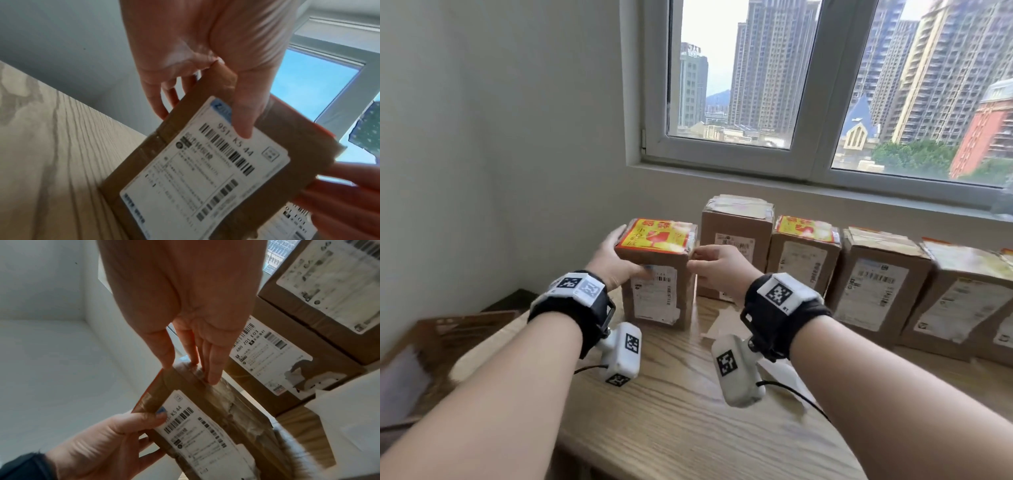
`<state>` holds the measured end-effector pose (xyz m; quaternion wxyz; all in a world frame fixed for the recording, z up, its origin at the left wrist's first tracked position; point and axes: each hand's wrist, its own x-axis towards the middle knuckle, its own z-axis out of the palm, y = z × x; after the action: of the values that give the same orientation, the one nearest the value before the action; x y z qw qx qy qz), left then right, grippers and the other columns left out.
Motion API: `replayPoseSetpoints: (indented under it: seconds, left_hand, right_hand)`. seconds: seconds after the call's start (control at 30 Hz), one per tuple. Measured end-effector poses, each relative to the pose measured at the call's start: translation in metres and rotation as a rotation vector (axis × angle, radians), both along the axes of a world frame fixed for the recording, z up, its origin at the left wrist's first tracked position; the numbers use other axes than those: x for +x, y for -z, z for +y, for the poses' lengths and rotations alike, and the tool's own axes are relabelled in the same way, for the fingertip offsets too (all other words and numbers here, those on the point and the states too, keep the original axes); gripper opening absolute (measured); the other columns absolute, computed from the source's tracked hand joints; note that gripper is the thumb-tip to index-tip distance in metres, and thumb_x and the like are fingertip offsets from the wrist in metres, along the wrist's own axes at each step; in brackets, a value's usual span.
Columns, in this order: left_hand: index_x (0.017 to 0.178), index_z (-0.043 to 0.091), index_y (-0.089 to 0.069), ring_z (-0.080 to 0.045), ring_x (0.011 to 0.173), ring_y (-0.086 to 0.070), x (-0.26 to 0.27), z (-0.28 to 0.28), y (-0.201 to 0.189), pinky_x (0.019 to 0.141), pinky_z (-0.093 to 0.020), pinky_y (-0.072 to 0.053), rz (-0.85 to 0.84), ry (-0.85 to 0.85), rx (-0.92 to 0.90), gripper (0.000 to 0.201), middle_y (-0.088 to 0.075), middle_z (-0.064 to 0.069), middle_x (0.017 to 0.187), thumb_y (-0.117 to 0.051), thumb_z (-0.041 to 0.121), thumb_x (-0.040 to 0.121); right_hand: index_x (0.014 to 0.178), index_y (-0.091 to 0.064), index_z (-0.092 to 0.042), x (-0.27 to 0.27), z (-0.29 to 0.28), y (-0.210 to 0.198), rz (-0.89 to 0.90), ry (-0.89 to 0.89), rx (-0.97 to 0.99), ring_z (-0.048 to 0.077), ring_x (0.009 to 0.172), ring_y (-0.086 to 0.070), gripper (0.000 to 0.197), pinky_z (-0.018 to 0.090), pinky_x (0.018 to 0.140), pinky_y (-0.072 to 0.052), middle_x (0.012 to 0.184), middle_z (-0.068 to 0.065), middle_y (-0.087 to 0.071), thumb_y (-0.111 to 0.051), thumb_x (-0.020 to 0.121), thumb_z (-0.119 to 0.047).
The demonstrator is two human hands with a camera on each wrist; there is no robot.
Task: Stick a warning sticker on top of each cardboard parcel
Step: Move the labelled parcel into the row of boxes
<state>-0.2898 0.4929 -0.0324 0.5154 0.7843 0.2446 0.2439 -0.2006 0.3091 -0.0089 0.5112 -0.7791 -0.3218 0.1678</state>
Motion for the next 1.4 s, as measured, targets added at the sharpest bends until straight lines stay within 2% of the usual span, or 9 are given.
replayPoseSetpoints:
  seconds: [0.13, 0.33, 0.43, 0.5, 0.6, 0.83, 0.97, 1.13, 1.4]
  left_hand:
    - [0.134, 0.026, -0.051, -0.017, 0.11, -0.061, 0.017, 0.01, 0.022, 0.098, -0.039, -0.049, -0.018, -0.032, 0.062, 0.089, -0.066, 0.002, 0.117, -0.089, 0.004, 0.056]
    - [0.117, 0.018, -0.059, -0.025, 0.109, -0.061, 0.044, 0.028, 0.042, 0.093, -0.046, -0.051, 0.088, -0.085, 0.077, 0.062, -0.067, -0.002, 0.112, -0.087, 0.011, 0.062]
    - [0.136, 0.019, -0.044, -0.017, 0.115, -0.055, 0.05, 0.026, 0.041, 0.092, -0.039, -0.048, 0.068, -0.091, 0.012, 0.085, -0.059, 0.004, 0.117, -0.087, 0.007, 0.063]
    - [0.151, 0.031, -0.013, -0.012, 0.125, -0.043, 0.05, 0.021, 0.038, 0.101, -0.036, -0.039, -0.01, -0.098, 0.009, 0.124, -0.044, 0.005, 0.135, -0.091, 0.011, 0.057]
    - [0.146, 0.05, 0.01, -0.02, 0.143, -0.023, 0.046, 0.01, 0.023, 0.114, -0.047, -0.024, -0.075, -0.131, 0.105, 0.144, -0.01, -0.005, 0.158, -0.094, 0.023, 0.05]
    - [0.126, 0.046, -0.05, -0.021, 0.119, -0.049, 0.047, 0.003, 0.009, 0.101, -0.032, -0.042, -0.022, -0.019, 0.328, 0.085, -0.042, 0.0, 0.13, -0.092, 0.034, 0.053]
    - [0.12, 0.043, -0.057, -0.02, 0.111, -0.056, 0.041, 0.006, 0.003, 0.096, -0.034, -0.047, 0.004, -0.065, 0.373, 0.074, -0.057, -0.001, 0.125, -0.091, 0.032, 0.056]
    - [0.119, 0.037, -0.061, -0.022, 0.108, -0.061, 0.038, 0.006, -0.004, 0.092, -0.037, -0.052, 0.047, -0.115, 0.396, 0.068, -0.062, -0.003, 0.124, -0.089, 0.021, 0.059]
    - [0.12, 0.034, -0.061, -0.023, 0.108, -0.061, 0.047, 0.029, -0.009, 0.09, -0.03, -0.05, 0.116, -0.171, 0.45, 0.06, -0.063, 0.0, 0.126, -0.082, 0.011, 0.069]
  right_hand:
    - [0.119, -0.066, -0.012, 0.017, -0.002, 0.008, 0.014, -0.016, 0.011, 0.024, 0.111, -0.064, 0.027, 0.043, 0.099, -0.051, 0.115, 0.005, -0.068, -0.058, 0.093, -0.012]
    - [0.123, -0.063, -0.007, 0.048, -0.03, 0.014, 0.057, 0.038, 0.027, 0.02, 0.1, -0.069, 0.029, 0.034, 0.086, -0.057, 0.115, 0.012, -0.069, -0.058, 0.095, -0.013]
    - [0.117, -0.065, -0.007, 0.059, -0.042, 0.018, 0.056, 0.055, 0.043, 0.018, 0.089, -0.071, 0.024, 0.032, 0.08, -0.059, 0.107, 0.012, -0.071, -0.058, 0.094, -0.012]
    - [0.112, -0.067, -0.011, 0.062, -0.047, 0.02, 0.051, 0.043, 0.02, 0.017, 0.086, -0.073, 0.02, 0.036, 0.08, -0.059, 0.101, 0.009, -0.073, -0.059, 0.094, -0.014]
    - [0.102, -0.071, -0.012, 0.06, -0.048, 0.021, -0.012, 0.058, 0.059, 0.019, 0.08, -0.074, 0.014, 0.041, 0.077, -0.059, 0.092, 0.009, -0.075, -0.06, 0.093, -0.012]
    - [0.084, -0.071, -0.026, 0.066, -0.044, -0.003, -0.235, 0.206, 0.154, 0.019, 0.071, -0.068, 0.018, 0.039, 0.072, -0.061, 0.08, -0.002, -0.072, -0.062, 0.091, -0.011]
    - [0.097, -0.068, -0.029, 0.059, -0.038, -0.009, -0.265, 0.172, 0.095, 0.023, 0.082, -0.072, 0.019, 0.041, 0.071, -0.061, 0.099, -0.002, -0.071, -0.06, 0.093, -0.013]
    - [0.132, -0.056, -0.014, 0.032, -0.005, -0.006, -0.045, -0.06, -0.111, 0.019, 0.1, -0.068, 0.036, 0.031, 0.08, -0.059, 0.114, 0.005, -0.067, -0.056, 0.096, -0.017]
    - [0.128, -0.058, -0.007, 0.035, 0.03, -0.005, 0.065, -0.068, -0.114, 0.026, 0.115, -0.061, 0.033, 0.043, 0.101, -0.049, 0.122, 0.013, -0.065, -0.054, 0.095, -0.01]
